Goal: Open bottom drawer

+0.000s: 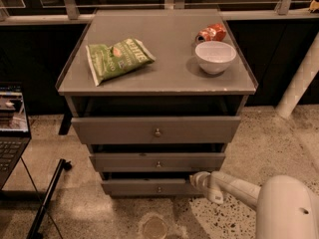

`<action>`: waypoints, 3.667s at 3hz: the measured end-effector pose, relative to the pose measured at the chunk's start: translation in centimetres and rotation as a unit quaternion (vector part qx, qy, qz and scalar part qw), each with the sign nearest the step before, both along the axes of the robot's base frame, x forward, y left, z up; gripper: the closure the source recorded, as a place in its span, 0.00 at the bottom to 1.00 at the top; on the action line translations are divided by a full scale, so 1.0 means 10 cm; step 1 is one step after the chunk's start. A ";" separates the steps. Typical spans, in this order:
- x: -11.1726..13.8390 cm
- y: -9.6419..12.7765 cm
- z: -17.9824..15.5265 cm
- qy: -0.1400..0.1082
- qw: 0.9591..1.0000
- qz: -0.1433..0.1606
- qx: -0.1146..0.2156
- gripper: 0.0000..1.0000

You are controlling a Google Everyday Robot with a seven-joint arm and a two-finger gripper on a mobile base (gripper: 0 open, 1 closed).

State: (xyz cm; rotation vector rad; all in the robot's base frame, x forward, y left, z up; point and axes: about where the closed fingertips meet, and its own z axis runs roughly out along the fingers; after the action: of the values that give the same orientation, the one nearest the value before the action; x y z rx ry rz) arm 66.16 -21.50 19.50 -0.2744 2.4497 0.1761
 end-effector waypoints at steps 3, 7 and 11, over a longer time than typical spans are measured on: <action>-0.08 -0.03 0.01 0.015 1.000 0.002 -0.001 1.00; -0.57 0.10 0.09 0.091 0.993 -0.018 0.070 1.00; -0.60 0.10 -0.26 0.129 0.989 -0.033 0.059 1.00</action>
Offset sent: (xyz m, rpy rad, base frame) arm -0.1454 -0.0543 -0.0739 0.0461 0.4691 0.0048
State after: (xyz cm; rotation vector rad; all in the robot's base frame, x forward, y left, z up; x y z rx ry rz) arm 60.16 -20.50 16.88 -0.1241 2.6864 0.3462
